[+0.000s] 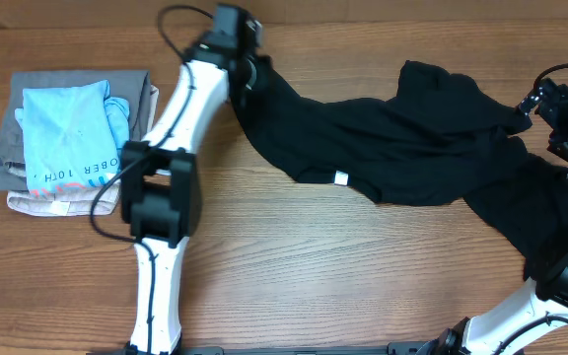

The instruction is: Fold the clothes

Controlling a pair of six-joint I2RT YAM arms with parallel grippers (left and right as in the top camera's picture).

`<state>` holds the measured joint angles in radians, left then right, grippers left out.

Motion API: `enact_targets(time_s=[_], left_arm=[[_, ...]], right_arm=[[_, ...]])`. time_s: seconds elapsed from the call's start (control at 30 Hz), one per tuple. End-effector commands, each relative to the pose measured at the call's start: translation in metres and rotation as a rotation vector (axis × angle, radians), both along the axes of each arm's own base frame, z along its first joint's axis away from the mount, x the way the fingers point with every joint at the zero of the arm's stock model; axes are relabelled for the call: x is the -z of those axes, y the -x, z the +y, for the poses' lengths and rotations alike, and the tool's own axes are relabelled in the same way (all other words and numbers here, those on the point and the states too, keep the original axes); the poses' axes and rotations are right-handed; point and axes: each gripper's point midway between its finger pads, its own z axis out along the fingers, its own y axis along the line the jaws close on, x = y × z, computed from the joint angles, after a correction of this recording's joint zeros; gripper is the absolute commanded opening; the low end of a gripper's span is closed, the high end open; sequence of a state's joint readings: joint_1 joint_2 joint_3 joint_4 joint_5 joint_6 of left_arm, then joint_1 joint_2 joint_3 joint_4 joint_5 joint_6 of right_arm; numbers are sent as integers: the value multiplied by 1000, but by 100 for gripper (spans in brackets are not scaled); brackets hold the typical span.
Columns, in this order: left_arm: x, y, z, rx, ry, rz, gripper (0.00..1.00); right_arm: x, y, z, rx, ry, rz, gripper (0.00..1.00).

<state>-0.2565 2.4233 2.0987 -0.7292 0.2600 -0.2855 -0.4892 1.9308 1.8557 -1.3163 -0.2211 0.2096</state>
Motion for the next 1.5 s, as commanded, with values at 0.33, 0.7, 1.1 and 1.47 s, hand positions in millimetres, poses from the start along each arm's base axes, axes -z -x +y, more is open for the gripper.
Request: enact_targets(time_s=[0.33,0.7,1.1,1.47], left_arm=[[109,12,-12,26,-12,126,4],[116,16,-10,25,-19,150,4],[118,19,-7,23,-27,165,4],[119,20,0,12,-31,179,4]], right_arm=[[0,-3,1,-3,0,-10,100],[15,27,-1,64,-5,144,84],[116,82,-31,357,57,339,4],[177,74,-40,372,-69,229,4]])
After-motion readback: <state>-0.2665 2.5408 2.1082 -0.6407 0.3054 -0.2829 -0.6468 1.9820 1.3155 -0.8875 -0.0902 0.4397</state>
